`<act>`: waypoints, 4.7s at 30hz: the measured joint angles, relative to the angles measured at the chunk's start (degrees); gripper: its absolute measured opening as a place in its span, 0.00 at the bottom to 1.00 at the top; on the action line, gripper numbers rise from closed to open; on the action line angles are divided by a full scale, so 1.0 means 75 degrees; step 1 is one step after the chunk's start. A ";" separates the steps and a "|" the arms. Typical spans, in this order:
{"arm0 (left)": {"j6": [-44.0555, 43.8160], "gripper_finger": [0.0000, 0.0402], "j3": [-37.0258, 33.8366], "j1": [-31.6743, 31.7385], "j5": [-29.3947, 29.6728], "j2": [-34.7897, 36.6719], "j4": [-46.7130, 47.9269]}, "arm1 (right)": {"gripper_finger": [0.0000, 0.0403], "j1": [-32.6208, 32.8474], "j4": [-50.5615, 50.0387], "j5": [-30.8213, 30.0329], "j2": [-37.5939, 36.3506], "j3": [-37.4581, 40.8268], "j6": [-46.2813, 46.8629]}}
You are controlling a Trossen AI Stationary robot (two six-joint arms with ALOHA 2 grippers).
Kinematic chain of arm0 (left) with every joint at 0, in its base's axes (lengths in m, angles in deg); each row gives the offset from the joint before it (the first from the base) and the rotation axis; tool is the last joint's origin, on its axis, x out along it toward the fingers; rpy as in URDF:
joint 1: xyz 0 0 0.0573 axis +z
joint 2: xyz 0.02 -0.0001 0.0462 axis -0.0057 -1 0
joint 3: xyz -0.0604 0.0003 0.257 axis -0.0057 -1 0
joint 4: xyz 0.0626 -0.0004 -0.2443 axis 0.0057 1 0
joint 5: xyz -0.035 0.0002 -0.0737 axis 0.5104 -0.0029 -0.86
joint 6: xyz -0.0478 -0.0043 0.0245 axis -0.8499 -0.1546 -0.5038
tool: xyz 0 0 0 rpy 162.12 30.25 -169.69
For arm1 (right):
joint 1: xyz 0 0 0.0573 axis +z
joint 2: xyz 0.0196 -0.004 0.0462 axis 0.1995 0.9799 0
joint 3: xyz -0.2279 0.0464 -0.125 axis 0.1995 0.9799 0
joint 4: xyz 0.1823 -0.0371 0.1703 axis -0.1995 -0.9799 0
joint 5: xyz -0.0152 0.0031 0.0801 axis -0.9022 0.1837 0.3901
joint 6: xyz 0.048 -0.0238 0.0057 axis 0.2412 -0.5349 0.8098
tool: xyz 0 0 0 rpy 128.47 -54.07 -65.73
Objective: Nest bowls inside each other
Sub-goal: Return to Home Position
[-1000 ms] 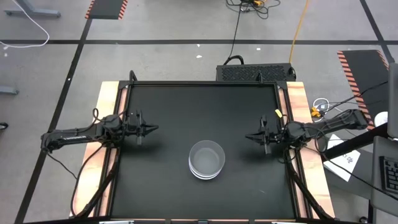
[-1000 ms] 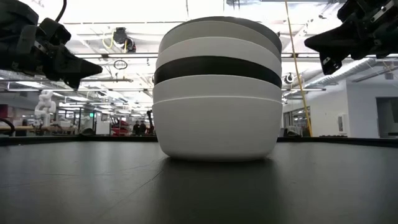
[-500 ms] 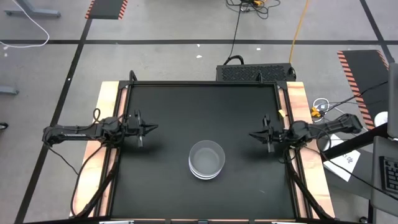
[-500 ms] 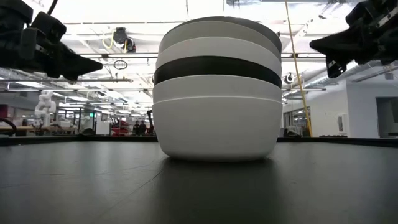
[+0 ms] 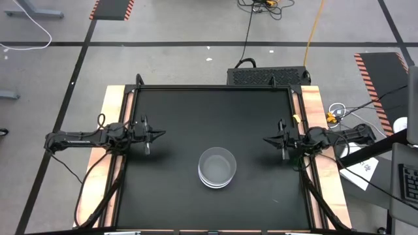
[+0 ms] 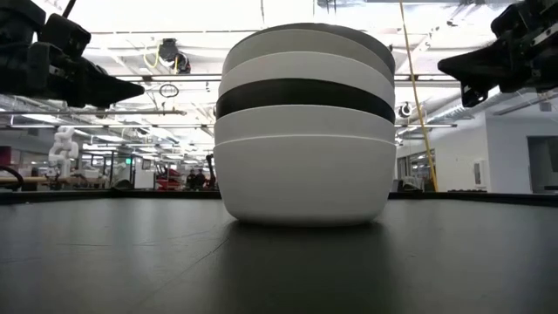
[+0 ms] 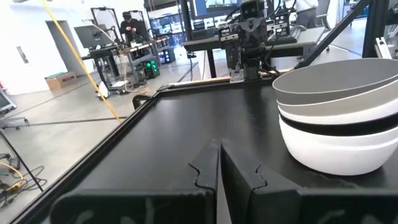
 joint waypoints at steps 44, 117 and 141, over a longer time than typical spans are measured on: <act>-0.0589 0.05 0.0015 0.0609 -0.0271 -0.0038 0.0313 | 0.00 -0.1783 -0.0389 0.2186 0.0008 0.0021 0.0405; -0.0801 0.05 0.0000 0.0609 -0.0233 -0.0038 -0.0080 | 0.00 -0.1775 -0.0325 0.2195 0.0011 0.0023 0.0799; -0.0801 0.05 0.0003 0.0606 -0.0236 -0.0038 -0.0080 | 0.00 -0.1777 -0.0325 0.2195 0.0011 0.0023 0.0799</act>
